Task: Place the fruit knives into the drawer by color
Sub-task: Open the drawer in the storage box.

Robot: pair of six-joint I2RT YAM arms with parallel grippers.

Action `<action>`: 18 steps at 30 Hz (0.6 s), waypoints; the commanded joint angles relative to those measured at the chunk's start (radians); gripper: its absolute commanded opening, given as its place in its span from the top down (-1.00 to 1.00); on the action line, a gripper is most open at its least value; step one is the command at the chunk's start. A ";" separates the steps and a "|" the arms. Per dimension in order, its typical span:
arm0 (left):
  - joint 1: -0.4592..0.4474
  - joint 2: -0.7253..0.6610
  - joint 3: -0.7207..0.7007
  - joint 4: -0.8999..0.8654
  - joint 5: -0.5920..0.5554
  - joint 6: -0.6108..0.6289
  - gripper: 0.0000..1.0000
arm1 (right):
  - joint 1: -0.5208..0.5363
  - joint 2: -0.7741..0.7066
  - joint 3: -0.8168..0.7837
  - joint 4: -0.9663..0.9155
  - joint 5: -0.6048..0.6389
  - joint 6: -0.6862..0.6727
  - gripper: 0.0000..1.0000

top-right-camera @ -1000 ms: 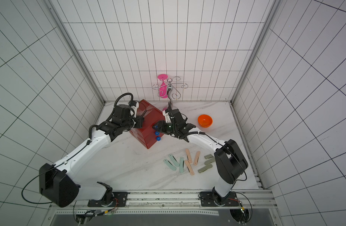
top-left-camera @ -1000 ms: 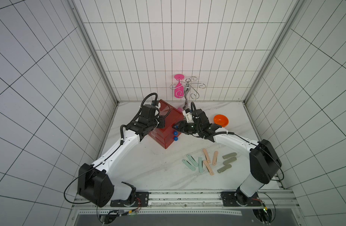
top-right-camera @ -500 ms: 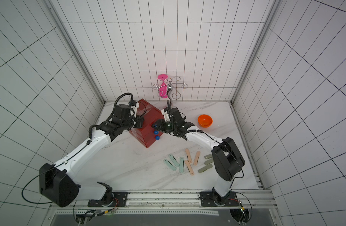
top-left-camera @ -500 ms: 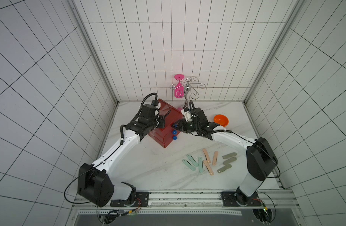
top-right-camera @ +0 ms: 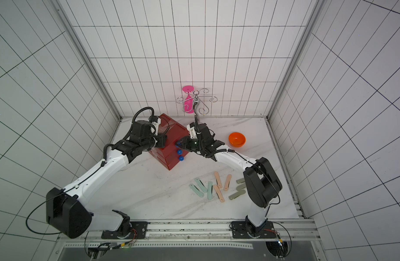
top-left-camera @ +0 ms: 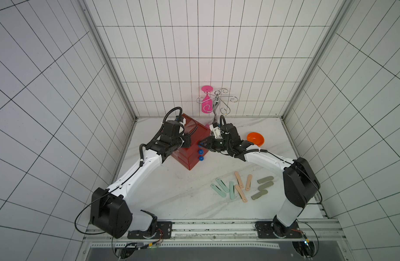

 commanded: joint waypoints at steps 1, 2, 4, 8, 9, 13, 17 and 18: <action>0.001 0.031 -0.015 -0.091 0.012 0.007 1.00 | -0.010 0.013 0.086 0.065 -0.001 0.029 0.62; 0.002 0.031 -0.015 -0.093 0.012 0.008 1.00 | -0.013 0.010 0.083 0.064 0.000 0.028 0.66; 0.002 0.032 -0.015 -0.093 0.012 0.008 1.00 | -0.016 -0.001 0.072 0.061 0.003 0.031 0.75; 0.002 0.032 -0.015 -0.094 0.009 0.008 1.00 | -0.021 -0.046 0.032 0.041 0.023 0.022 0.83; 0.002 0.031 -0.015 -0.094 0.009 0.008 1.00 | -0.022 -0.059 0.020 0.034 0.027 0.016 0.84; 0.002 0.029 -0.015 -0.096 0.004 0.008 1.00 | -0.028 -0.119 -0.036 -0.013 0.046 0.005 0.90; 0.002 0.026 -0.015 -0.096 -0.002 0.006 1.00 | -0.039 -0.177 -0.088 -0.063 0.058 -0.035 0.90; 0.002 0.026 -0.015 -0.096 -0.003 0.007 1.00 | -0.042 -0.191 -0.100 -0.079 0.059 -0.040 0.90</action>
